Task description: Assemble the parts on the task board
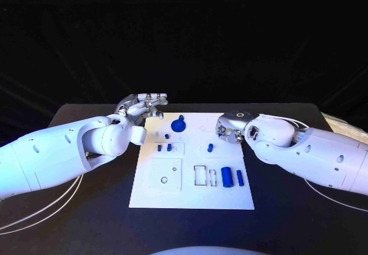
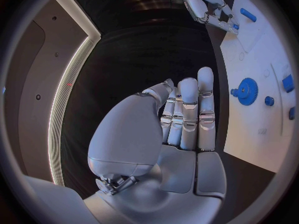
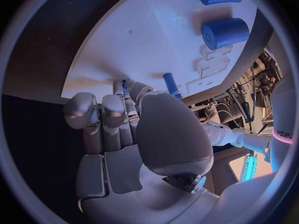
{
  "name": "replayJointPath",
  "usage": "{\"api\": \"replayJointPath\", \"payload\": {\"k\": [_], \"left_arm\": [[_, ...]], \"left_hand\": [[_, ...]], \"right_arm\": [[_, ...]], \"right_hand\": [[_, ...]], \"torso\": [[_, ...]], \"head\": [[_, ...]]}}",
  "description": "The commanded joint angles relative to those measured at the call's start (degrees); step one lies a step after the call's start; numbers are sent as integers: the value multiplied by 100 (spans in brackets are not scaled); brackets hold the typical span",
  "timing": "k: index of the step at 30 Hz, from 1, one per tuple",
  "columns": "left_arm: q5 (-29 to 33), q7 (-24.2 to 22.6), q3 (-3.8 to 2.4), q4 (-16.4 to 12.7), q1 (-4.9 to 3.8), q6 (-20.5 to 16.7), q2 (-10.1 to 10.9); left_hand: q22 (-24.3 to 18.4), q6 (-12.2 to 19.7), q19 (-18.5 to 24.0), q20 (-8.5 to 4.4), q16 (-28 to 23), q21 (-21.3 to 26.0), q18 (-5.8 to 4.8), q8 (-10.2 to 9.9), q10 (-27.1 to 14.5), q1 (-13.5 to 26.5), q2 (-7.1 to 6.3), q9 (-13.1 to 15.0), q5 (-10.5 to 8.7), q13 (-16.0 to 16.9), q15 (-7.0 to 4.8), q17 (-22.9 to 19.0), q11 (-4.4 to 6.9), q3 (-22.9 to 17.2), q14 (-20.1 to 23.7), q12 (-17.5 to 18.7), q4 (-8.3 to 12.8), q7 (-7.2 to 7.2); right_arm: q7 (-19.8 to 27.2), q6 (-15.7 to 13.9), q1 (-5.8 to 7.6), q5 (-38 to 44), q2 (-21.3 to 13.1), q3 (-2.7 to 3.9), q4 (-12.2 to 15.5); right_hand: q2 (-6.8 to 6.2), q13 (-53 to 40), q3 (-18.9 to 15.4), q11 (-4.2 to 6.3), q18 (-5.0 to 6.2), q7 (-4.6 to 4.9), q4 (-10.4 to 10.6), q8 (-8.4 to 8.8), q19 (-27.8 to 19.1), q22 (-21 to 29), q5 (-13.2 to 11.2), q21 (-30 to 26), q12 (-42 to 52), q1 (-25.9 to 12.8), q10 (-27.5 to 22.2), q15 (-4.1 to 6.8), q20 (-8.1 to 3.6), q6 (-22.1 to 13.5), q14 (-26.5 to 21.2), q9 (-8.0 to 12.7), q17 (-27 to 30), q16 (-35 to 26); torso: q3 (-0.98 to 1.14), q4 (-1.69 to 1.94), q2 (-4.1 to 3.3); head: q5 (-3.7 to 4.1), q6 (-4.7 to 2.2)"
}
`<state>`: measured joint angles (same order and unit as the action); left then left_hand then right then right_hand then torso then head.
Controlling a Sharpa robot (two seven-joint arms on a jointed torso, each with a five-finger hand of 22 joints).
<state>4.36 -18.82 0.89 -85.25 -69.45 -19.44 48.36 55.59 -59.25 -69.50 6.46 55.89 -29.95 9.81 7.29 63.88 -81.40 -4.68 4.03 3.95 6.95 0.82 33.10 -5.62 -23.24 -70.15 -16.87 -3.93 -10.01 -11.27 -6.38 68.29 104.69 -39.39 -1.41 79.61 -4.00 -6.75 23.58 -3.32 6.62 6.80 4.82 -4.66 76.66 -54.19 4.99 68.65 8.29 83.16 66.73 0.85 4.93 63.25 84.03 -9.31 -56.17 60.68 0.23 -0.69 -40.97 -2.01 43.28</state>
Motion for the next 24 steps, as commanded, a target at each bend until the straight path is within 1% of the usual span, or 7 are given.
{"api": "replayJointPath", "payload": {"k": [1, 6, 11, 13, 18, 21, 24], "left_arm": [[-3, -85, -3, -5, -1, 134, -8], [-5, -71, -3, 15, -1, 119, -7], [-5, -61, -3, 32, -1, 116, -7], [-5, -56, -3, 39, 0, 111, -8], [-5, -50, -3, 56, 0, 110, -6], [-5, -45, -3, 69, 0, 112, -4], [-5, -40, -3, 84, 0, 112, -4]], "left_hand": [[-8, 47, 23, 12, -30, 15, 63, 37, -53, 74, -5, -8, -31, 9, 1, -9, 6, 46, 58, -4, 2, -5], [-16, 54, 21, 14, -36, 24, 62, 39, -63, 80, -3, -8, -30, 13, 2, -21, 4, 54, 63, -13, 3, -6], [-23, 62, 19, 14, -37, 33, 63, 40, -74, 79, 2, -9, -29, 15, 3, -25, 3, 57, 65, -21, 8, -7], [-23, 62, 19, 14, -37, 33, 63, 40, -74, 79, 2, -9, -29, 15, 3, -25, 3, 57, 65, -21, 8, -7], [-32, 71, 16, 15, -41, 42, 63, 43, -87, 73, 7, -9, -27, 18, 3, -36, 3, 59, 68, -30, 18, -8], [-32, 71, 16, 15, -41, 42, 63, 43, -87, 73, 7, -9, -27, 18, 3, -36, 3, 59, 68, -30, 18, -8], [-37, 78, 14, 15, -44, 49, 63, 44, -97, 71, 7, -10, -27, 19, 4, -43, 1, 64, 70, -36, 24, -11]], "right_arm": [[-77, 246, -78, 119, 12, -49, -30], [-75, 62, -83, 102, -11, -48, 13], [-87, -260, -84, 11, -101, -36, 150], [-96, -400, -82, -36, -153, -20, 218], [-126, -667, -59, -123, -291, 33, 377], [-138, -771, -34, -188, -379, 64, 480], [-147, -827, -7, -251, -455, 84, 597]], "right_hand": [[39, -7, 43, 20, -16, -10, -27, -42, 53, -75, -18, 60, -20, -58, 88, 40, -1, 74, 161, -28, -73, 77], [107, 13, 112, 25, -34, -14, -70, -49, 99, -169, -48, 126, -59, -104, 176, 53, -14, 122, 176, -53, -75, 98], [139, 35, 194, 33, -46, -18, -141, -54, 138, -239, -80, 180, -109, -126, 260, 61, -22, 165, 195, -82, -93, 144], [145, 43, 230, 34, -46, -13, -176, -49, 141, -243, -84, 185, -129, -118, 275, 62, -25, 166, 195, -87, -90, 149], [137, 57, 277, 29, -45, -5, -225, -39, 139, -238, -88, 184, -163, -116, 287, 60, -26, 165, 189, -95, -74, 144], [132, 62, 289, 25, -44, -1, -237, -35, 137, -234, -90, 182, -175, -120, 289, 59, -26, 164, 187, -97, -73, 145], [126, 67, 299, 19, -45, 6, -245, -31, 139, -240, -95, 186, -187, -131, 291, 57, -25, 162, 186, -99, -75, 150]], "torso": [[-2, 2, 0], [-1, 3, 1], [-2, 4, 1], [-3, 3, 4], [-6, -1, 9], [-6, -1, 6], [-1, -2, 6]], "head": [[7, 8], [8, 7], [5, 4], [0, 16], [4, 6], [6, 3], [3, -2]]}}
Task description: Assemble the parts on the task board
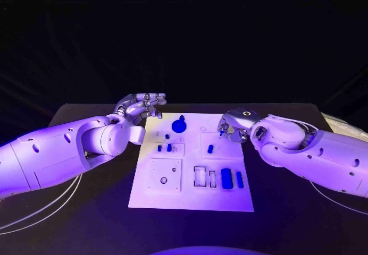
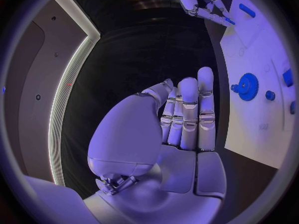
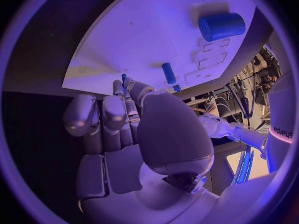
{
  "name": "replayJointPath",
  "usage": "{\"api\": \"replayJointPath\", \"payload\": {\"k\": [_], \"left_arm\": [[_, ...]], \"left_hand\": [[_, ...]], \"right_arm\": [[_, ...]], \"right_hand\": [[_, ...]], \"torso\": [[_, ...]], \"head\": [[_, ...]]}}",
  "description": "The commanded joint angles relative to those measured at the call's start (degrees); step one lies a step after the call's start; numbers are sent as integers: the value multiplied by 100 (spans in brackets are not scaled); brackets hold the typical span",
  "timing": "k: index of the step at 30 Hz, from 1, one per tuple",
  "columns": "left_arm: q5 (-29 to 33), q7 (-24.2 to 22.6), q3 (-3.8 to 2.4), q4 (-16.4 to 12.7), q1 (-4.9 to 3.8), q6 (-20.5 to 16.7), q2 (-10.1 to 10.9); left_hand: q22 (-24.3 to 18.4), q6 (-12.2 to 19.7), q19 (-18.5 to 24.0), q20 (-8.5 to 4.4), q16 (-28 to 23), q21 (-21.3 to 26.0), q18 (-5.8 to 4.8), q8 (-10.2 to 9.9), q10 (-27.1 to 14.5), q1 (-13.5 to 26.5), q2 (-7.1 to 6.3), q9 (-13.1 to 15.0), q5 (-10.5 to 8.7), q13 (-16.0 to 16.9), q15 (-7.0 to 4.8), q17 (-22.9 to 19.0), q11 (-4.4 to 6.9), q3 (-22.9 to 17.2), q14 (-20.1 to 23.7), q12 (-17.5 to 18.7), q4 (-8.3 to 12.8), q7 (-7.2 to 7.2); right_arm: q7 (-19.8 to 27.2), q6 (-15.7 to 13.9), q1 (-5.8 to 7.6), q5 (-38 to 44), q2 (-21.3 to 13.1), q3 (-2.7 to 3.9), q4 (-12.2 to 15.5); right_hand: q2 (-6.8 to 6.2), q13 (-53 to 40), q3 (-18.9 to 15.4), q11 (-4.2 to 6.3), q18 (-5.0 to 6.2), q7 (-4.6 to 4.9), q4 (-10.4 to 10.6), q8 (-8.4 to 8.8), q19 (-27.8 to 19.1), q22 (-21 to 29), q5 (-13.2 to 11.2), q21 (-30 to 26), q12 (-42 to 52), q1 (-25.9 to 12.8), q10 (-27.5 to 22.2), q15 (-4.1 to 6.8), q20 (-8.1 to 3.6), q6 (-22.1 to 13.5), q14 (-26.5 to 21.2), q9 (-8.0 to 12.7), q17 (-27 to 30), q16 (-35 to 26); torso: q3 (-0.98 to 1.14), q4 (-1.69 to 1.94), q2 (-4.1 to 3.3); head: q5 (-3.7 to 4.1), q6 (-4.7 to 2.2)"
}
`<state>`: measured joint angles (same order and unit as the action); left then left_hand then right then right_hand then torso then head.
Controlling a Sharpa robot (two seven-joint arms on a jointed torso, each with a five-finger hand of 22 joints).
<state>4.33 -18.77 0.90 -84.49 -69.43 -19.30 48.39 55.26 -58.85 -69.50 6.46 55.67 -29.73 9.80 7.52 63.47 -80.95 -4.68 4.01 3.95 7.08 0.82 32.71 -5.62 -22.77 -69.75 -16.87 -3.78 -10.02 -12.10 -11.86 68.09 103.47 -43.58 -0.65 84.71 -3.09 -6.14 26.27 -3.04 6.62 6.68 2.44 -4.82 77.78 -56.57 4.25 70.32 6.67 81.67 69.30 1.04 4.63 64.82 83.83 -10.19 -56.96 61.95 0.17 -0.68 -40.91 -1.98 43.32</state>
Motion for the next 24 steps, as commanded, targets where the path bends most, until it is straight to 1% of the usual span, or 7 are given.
{"api": "replayJointPath", "payload": {"k": [1, 7, 11, 16, 17, 19, 24], "left_arm": [[-2, -45, -3, 13, -2, 97, -7], [-2, -43, -3, 40, -2, 105, -13], [-2, -41, -3, 44, -1, 114, -20], [-2, -41, -3, 44, 0, 121, -28], [-2, -41, -3, 36, 1, 123, -24], [-2, -41, -4, 23, 1, 126, -15], [-2, -38, -4, 21, 1, 132, -24]], "left_hand": [[-5, 37, 14, 15, -22, 26, 64, 20, -55, 27, 7, -7, -27, 7, 4, -5, 1, 16, 31, -36, 8, -10], [-38, 64, 0, 24, -24, 63, 62, 34, -95, 90, 13, -7, -32, 19, 16, -32, -13, 70, 34, -78, -15, -20], [-43, 68, -2, 25, -21, 68, 62, 36, -99, 97, 13, -6, -32, 21, 16, -32, -13, 78, 33, -84, -17, -21], [-47, 71, -5, 26, -21, 73, 62, 38, -104, 103, 13, -6, -33, 23, 17, -35, -13, 86, 33, -90, -18, -21], [-47, 71, -5, 26, -21, 73, 62, 38, -104, 103, 13, -6, -33, 23, 17, -35, -13, 86, 33, -90, -18, -21], [-47, 71, -5, 26, -21, 73, 62, 38, -104, 103, 13, -6, -33, 23, 17, -35, -13, 86, 33, -90, -18, -21], [-47, 71, -5, 26, -21, 73, 62, 38, -104, 103, 13, -6, -33, 23, 17, -35, -13, 86, 33, -90, -18, -21]], "right_arm": [[-67, -291, 20, -129, -61, 12, 141], [-56, -290, 28, -186, -120, 25, 578], [-18, -293, 2, -258, -96, 25, 828], [62, -269, -52, -345, 31, 15, 1160], [84, -259, -68, -359, 80, 9, 1219], [122, -238, -109, -378, 172, 0, 1296], [220, -173, -228, -427, 431, -25, 1306]], "right_hand": [[36, 10, 38, -17, -47, 24, -5, -11, 28, -6, -26, 22, -35, 2, 34, 34, 7, 2, 204, -12, 6, 22], [38, 22, 58, -30, -50, 34, 4, -1, 30, -17, -62, 31, -64, -57, 51, 23, 14, 2, 202, -19, -6, 42], [40, 24, 63, -30, -52, 35, 2, -1, 35, -28, -65, 37, -67, -60, 56, 23, 15, 5, 203, -21, -17, 52], [42, 29, 86, -33, -52, 42, -20, 2, 38, -37, -61, 44, -78, -57, 69, 24, 15, 7, 203, -26, -26, 65], [42, 29, 87, -33, -52, 42, -21, 3, 38, -38, -60, 45, -79, -56, 70, 24, 15, 7, 203, -26, -27, 65], [42, 30, 92, -35, -52, 45, -25, 4, 38, -38, -59, 45, -82, -57, 72, 24, 15, 7, 204, -27, -32, 71], [40, 34, 99, -42, -52, 53, -34, 7, 39, -40, -56, 47, -90, -64, 76, 23, 16, 6, 204, -29, -41, 82]], "torso": [[5, -4, 0], [8, -6, -3], [1, 5, -3], [-11, 4, 1], [-7, 4, -4], [-3, -7, -11], [-17, 8, -2]], "head": [[-1, -6], [-35, 1], [-68, 11], [-168, 32], [-193, 36], [-234, 39], [-304, 72]]}}
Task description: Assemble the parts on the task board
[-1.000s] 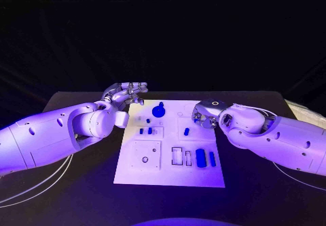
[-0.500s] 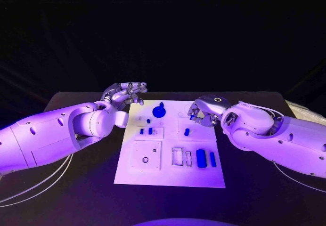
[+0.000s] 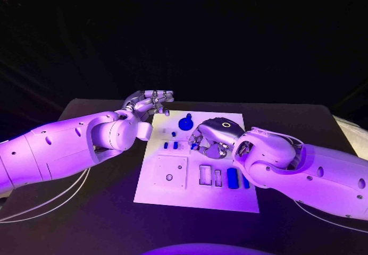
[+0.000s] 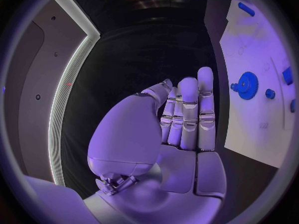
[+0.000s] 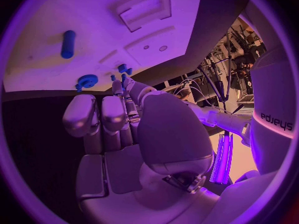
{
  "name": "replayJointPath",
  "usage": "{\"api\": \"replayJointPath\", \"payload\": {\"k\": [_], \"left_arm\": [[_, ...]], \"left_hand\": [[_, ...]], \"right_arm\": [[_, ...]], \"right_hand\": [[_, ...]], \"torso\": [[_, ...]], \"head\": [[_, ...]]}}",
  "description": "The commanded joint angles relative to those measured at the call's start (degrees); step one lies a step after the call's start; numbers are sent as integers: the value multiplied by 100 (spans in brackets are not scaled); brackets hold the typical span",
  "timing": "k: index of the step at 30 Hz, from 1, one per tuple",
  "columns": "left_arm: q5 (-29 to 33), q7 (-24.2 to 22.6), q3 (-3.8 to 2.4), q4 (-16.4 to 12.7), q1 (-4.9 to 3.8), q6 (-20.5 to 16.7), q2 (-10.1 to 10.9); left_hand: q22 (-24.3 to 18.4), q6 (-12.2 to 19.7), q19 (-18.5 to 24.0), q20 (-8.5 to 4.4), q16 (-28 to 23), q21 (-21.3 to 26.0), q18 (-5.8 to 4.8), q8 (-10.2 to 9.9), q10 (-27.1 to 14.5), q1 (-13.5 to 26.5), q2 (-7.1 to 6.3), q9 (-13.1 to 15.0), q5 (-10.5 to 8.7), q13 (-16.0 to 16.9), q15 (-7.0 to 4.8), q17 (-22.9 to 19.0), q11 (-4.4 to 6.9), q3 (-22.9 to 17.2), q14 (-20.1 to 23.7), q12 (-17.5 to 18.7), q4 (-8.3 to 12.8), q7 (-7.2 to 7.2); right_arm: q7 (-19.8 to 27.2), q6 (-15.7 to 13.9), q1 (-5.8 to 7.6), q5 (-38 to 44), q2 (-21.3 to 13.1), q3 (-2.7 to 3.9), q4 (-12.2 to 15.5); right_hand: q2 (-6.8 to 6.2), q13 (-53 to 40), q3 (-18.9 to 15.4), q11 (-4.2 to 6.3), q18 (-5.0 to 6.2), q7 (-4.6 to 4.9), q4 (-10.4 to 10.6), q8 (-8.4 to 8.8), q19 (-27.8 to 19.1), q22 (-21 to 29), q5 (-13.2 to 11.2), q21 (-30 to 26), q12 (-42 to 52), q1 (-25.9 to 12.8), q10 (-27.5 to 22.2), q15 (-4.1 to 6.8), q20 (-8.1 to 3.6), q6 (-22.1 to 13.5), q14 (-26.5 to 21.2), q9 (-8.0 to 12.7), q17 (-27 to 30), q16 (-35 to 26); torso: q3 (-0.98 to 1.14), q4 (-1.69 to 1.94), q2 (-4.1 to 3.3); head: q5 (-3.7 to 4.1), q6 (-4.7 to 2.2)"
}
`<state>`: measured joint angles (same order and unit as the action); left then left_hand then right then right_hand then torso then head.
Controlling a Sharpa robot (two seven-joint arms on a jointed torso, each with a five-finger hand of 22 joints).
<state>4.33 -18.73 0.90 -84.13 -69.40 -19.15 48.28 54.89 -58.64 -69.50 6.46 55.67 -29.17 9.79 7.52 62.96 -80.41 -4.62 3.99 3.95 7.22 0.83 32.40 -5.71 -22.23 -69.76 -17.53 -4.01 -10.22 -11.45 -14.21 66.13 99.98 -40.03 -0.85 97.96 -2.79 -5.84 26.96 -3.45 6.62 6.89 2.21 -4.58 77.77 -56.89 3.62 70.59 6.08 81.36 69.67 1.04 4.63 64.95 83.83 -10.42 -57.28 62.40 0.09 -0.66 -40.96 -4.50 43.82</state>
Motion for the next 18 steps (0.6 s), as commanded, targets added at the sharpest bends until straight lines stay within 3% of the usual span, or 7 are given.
{"api": "replayJointPath", "payload": {"k": [1, 3, 8, 12, 18], "left_arm": [[-2, -43, -4, -15, -1, 119, -16], [-2, -40, -4, -16, -1, 124, -27], [-1, -22, -4, -16, 0, 139, -48], [-1, -7, -3, -14, 2, 153, -56], [-1, -8, -3, -19, 3, 152, -66]], "left_hand": [[-9, 50, -5, 26, -21, 17, 62, 38, -53, 49, 7, -5, -33, 9, 17, -5, -3, 32, 34, -23, 5, -1], [-9, 50, -5, 26, -21, 17, 62, 38, -53, 49, 7, -5, -33, 9, 17, -5, -3, 32, 34, -23, 5, -1], [-9, 50, -5, 26, -21, 17, 62, 38, -53, 49, 7, -5, -33, 9, 17, -5, -3, 32, 34, -23, 5, -1], [-23, 57, -11, 27, -25, 32, 64, 47, -68, 46, 25, -4, -28, 15, 17, -22, -1, 39, 39, -43, 11, 2], [-26, 59, -11, 27, -25, 35, 64, 49, -70, 44, 27, -4, -28, 15, 16, -23, -1, 40, 40, -46, 12, 2]], "right_arm": [[174, 80, -53, -87, 132, -14, -46], [208, 112, -113, -82, 258, -37, -129], [242, 177, -236, -51, 413, -61, -257], [266, 239, -326, -41, 519, -81, -371], [295, 259, -422, 39, 664, -104, -553]], "right_hand": [[10, 5, 34, -3, -52, 35, -14, -15, 41, -9, 9, 22, -34, -32, 39, 23, 16, -8, 204, -6, -9, 38], [11, 7, 42, -6, -50, 40, -22, -13, 38, -2, 14, 19, -41, -33, 40, 22, 17, -10, 203, -7, -8, 39], [12, 11, 51, -10, -51, 45, -32, -9, 39, -3, 21, 21, -50, -36, 41, 20, 18, -13, 202, -8, -10, 44], [12, 13, 56, -12, -50, 48, -37, -6, 37, 1, 24, 18, -55, -39, 41, 18, 19, -15, 201, -9, -8, 44], [13, 15, 60, -14, -50, 50, -41, -4, 37, 2, 27, 18, -59, -42, 41, 17, 20, -17, 201, -9, -9, 45]], "torso": [[-6, 4, 3], [-8, 0, -2], [-11, -2, 0], [4, -15, 1], [9, -14, 1]], "head": [[-77, 34], [-138, 58], [-183, 85], [-211, 98], [-256, 137]]}}
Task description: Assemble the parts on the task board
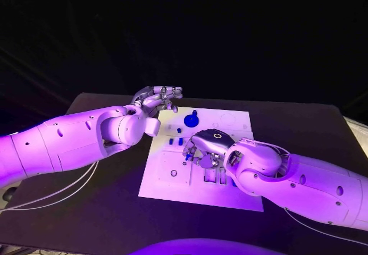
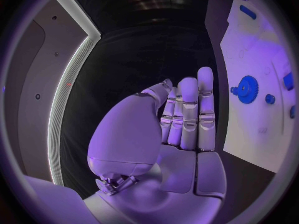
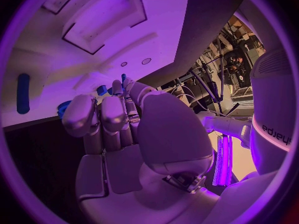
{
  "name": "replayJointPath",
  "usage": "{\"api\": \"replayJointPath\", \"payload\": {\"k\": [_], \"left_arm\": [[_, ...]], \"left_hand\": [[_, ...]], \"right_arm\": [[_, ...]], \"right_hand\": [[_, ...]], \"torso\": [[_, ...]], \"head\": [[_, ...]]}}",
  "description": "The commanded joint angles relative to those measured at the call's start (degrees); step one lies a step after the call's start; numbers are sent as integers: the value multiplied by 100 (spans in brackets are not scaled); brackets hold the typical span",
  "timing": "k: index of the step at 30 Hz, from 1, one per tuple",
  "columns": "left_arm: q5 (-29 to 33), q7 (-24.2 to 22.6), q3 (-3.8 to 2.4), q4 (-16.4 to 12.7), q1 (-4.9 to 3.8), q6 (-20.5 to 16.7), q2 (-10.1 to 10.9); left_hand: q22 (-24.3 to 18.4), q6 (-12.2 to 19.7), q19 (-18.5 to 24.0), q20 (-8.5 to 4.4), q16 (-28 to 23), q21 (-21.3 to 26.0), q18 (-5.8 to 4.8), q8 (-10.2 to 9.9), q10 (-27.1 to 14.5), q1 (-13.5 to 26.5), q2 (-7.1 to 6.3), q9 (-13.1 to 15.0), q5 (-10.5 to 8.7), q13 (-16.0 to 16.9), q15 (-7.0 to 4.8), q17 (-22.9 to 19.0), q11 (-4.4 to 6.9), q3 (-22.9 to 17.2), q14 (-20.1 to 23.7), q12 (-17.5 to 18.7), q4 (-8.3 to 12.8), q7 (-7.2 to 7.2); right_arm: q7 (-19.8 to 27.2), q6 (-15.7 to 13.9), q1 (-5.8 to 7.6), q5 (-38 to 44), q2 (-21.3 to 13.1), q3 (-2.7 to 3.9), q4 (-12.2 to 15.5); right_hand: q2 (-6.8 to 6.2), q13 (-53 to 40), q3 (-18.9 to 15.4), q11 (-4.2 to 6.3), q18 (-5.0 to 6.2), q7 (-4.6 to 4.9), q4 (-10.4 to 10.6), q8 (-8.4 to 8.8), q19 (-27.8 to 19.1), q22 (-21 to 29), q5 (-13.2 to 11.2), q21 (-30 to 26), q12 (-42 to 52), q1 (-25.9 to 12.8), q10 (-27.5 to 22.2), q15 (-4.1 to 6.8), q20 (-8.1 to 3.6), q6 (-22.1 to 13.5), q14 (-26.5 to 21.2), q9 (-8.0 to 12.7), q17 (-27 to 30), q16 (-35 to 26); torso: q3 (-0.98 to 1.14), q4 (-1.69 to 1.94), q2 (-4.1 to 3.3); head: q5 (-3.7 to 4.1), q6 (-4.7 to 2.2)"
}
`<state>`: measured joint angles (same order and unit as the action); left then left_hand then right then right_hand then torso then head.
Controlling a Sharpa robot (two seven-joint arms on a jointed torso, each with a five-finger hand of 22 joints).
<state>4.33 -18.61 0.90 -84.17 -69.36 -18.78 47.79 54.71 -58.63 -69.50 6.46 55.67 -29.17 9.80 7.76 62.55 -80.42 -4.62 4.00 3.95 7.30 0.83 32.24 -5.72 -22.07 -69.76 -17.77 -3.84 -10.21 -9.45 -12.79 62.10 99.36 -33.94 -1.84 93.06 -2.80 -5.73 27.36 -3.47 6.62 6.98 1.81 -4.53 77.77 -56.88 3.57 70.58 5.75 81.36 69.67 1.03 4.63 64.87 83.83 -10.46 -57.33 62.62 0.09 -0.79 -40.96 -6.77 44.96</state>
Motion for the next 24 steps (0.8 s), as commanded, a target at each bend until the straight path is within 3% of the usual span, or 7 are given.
{"api": "replayJointPath", "payload": {"k": [1, 24], "left_arm": [[-1, -20, -3, -15, -1, 117, -20], [-1, 3, -3, -21, -1, 144, -29]], "left_hand": [[-9, 60, -12, 27, -26, 37, 63, 25, -32, 46, 26, -4, -28, 7, 16, -8, -1, 27, 41, -24, -4, 0], [-26, 86, -18, 31, -25, 57, 62, 27, -64, 67, 29, -6, -30, 11, 22, -20, -9, 52, 47, -42, -9, -8]], "right_arm": [[98, 126, -24, 108, 72, -10, -84], [17, 391, -81, 259, 242, -45, -245]], "right_hand": [[14, 5, 21, -13, -50, 41, -1, -9, 37, 1, 32, 18, -25, -42, 41, 17, 20, -8, 201, -5, -4, 23], [21, 11, 39, -17, -49, 47, -15, -3, 36, 1, 47, 20, -40, -54, 45, 14, 22, -12, 198, -8, -4, 28]], "torso": [[9, 0, 1], [5, 2, 0]], "head": [[-32, 25], [-47, 77]]}}
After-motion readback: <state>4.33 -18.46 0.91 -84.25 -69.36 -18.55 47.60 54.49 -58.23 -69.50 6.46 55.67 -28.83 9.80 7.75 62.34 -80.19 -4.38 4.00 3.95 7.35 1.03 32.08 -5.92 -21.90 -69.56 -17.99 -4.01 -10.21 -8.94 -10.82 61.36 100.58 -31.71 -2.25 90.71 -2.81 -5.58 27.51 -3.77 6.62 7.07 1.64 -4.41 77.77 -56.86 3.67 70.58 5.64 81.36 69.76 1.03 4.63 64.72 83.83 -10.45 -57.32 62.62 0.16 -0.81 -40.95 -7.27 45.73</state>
